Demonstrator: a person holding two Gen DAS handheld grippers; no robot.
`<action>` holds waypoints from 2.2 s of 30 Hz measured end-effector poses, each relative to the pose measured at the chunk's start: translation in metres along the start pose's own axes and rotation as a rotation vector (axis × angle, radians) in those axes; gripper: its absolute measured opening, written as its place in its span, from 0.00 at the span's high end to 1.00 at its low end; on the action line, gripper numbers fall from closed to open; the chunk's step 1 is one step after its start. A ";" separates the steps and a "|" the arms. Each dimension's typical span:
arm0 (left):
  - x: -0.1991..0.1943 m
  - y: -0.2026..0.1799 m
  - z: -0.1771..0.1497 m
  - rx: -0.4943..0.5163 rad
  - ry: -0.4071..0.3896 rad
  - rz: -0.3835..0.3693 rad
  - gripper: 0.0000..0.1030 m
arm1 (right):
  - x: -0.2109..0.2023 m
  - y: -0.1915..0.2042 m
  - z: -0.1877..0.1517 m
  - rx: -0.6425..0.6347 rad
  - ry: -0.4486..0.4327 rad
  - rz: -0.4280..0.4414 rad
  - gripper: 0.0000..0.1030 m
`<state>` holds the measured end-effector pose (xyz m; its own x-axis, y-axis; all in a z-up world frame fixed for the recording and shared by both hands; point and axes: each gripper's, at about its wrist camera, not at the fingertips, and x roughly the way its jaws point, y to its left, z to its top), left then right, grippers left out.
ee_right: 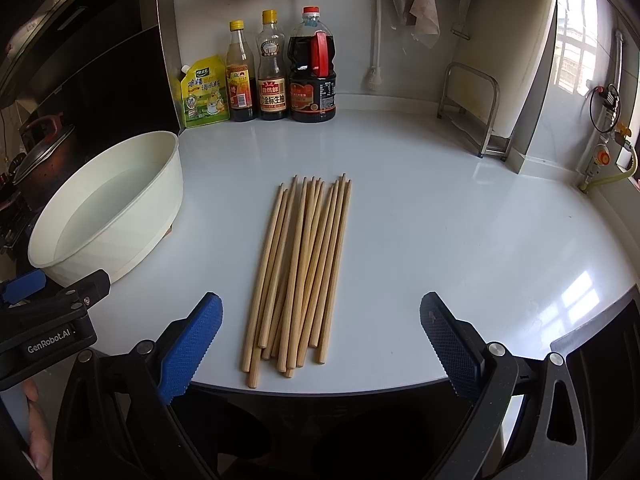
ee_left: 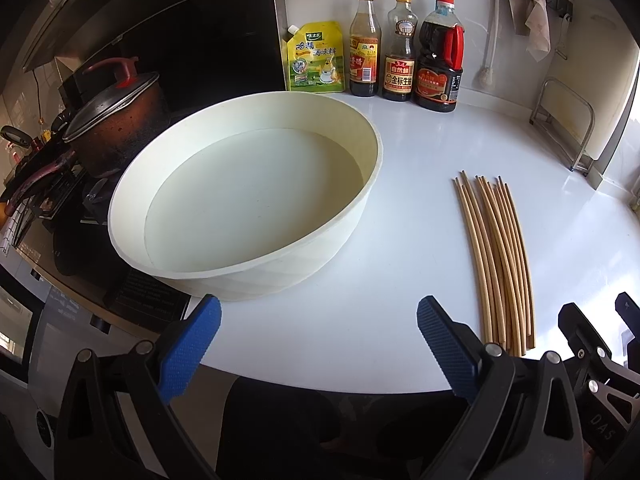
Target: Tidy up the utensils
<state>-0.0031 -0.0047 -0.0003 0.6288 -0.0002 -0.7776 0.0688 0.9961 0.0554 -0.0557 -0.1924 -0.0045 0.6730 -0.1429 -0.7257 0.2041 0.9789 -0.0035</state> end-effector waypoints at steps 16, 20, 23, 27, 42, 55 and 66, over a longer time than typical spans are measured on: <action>0.001 -0.004 0.000 0.006 0.002 -0.003 0.06 | 0.001 0.000 0.001 0.000 0.003 -0.006 0.08; 0.002 -0.007 0.000 0.016 0.006 -0.016 0.06 | 0.003 -0.004 0.002 0.007 0.006 -0.011 0.08; 0.002 -0.012 -0.002 0.029 0.003 -0.035 0.06 | 0.004 -0.008 0.001 0.013 0.006 -0.013 0.08; 0.003 -0.022 -0.002 0.048 -0.004 -0.064 0.06 | 0.008 -0.017 0.002 0.026 0.013 -0.018 0.08; 0.020 -0.057 0.005 0.063 0.029 -0.119 0.06 | 0.022 -0.052 0.014 0.042 0.026 -0.012 0.08; 0.040 -0.083 0.010 0.079 0.067 -0.124 0.06 | 0.058 -0.081 0.016 0.092 0.094 0.010 0.08; 0.061 -0.088 0.018 0.086 0.084 -0.077 0.06 | 0.099 -0.062 0.030 0.003 0.162 0.000 0.08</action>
<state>0.0428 -0.0944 -0.0415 0.5527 -0.0654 -0.8308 0.1827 0.9822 0.0443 0.0195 -0.2718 -0.0555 0.5494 -0.1174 -0.8273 0.2068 0.9784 -0.0015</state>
